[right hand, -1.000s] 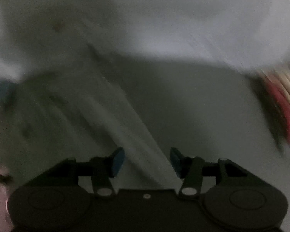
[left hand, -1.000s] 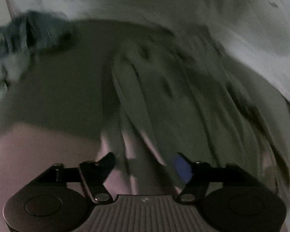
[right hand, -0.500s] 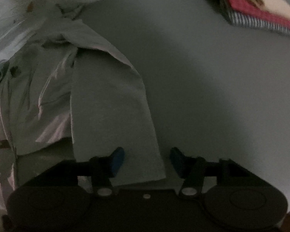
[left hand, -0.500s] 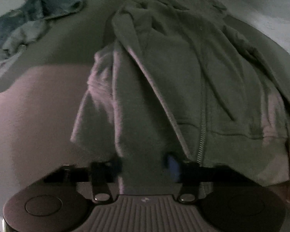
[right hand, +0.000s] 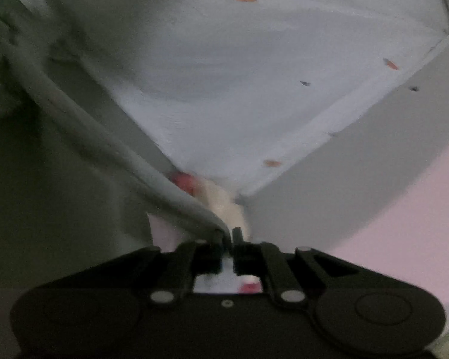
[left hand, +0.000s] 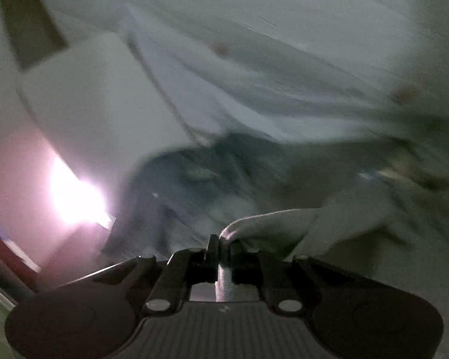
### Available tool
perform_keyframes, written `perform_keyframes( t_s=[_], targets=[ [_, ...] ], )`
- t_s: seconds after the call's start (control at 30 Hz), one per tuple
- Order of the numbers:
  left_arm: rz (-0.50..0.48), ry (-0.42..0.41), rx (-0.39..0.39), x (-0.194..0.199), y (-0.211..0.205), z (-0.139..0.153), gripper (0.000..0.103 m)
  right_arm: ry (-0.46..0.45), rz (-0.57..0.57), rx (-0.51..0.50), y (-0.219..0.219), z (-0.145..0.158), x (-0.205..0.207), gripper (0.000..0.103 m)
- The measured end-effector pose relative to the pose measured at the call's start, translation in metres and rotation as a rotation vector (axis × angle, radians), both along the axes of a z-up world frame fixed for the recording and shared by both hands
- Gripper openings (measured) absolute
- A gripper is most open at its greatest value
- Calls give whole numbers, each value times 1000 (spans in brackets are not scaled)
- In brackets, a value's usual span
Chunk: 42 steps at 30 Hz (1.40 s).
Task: Fold clothes
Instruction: 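Lay the hoodie flat on the table and open both grippers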
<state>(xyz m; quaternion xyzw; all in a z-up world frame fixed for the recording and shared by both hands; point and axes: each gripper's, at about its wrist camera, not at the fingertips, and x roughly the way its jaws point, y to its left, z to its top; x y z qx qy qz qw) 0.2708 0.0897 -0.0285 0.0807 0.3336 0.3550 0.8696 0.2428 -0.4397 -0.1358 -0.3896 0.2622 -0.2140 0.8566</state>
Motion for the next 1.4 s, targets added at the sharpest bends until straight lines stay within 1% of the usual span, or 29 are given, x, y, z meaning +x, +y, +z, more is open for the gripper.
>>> perform_keyframes(
  t_s=[0.03,0.07,0.1,0.13,0.2,0.3,0.37,0.4,0.43,0.5,0.57,0.63,0.67,0.7,0.73,0.77,0.8,0.9,1.0,1.03,1.1,1.13,1.17,1.23,1.27,1.3,1.33,1.37,1.4],
  targets=[
    [41,-3,-18,6,16,-1,18,22,-21,85,5,-1,1,11],
    [80,14,-65,10,32,-5,25,44,-41,173,10,-3,1,20],
    [107,31,-117,10,42,-10,31,66,-62,261,15,-4,2,24],
    [87,46,-165,6,42,-18,34,88,-82,348,20,-5,2,26],
    [-19,85,-258,-5,26,-40,60,133,-123,524,30,-8,3,41],
    [-179,143,-397,-21,3,-73,69,199,-185,787,45,-11,5,45],
    [-287,182,-489,-32,-12,-95,70,263,-135,935,68,-21,3,45],
    [-336,205,-502,-33,-22,-105,71,291,-109,987,80,-26,4,47],
    [-382,230,-487,-31,-33,-113,72,313,-77,999,93,-29,7,48],
    [-442,253,-478,-20,-51,-129,82,344,-19,1008,114,-35,13,56],
    [-417,257,-529,-8,-53,-141,82,361,-2,1013,126,-41,22,59],
    [-406,229,-606,0,-51,-147,80,387,1,1074,131,-51,32,59],
    [-405,209,-647,3,-50,-150,65,402,9,1111,130,-56,37,58],
    [-390,200,-666,6,-52,-151,28,414,25,1160,131,-62,41,51],
    [-362,200,-667,7,-56,-152,13,419,22,1179,130,-67,41,39],
    [-342,198,-661,7,-59,-152,10,432,5,1169,131,-74,48,10],
    [-327,196,-649,6,-63,-149,7,415,5,1118,137,-73,43,3],
    [-284,202,-657,-25,-67,-133,7,399,61,1156,127,-52,33,2],
    [-242,212,-671,-61,-71,-116,7,366,192,1154,108,-1,-2,2],
    [-228,215,-676,-73,-72,-111,7,371,223,1153,102,15,-17,2],
    [-200,221,-686,-97,-74,-99,8,429,263,1149,94,29,-48,2],
    [-186,224,-691,-109,-75,-94,10,469,252,1141,92,27,-61,2],
    [-152,257,-687,-117,-76,-101,11,514,228,1125,92,17,-72,2],
    [-61,330,-723,-119,-71,-123,10,633,131,1092,93,-22,-82,3],
    [-17,360,-750,-120,-68,-132,10,657,72,1082,90,-33,-82,4],
    [3,356,-763,-121,-66,-133,14,680,14,1070,88,-44,-83,4],
    [-21,315,-747,-120,-69,-124,20,662,6,1101,81,-42,-84,5],
    [-67,286,-710,-115,-76,-116,36,600,1,1135,70,-34,-86,18],
    [-115,273,-666,-108,-85,-110,50,536,-3,1168,58,-25,-88,44]
  ],
)
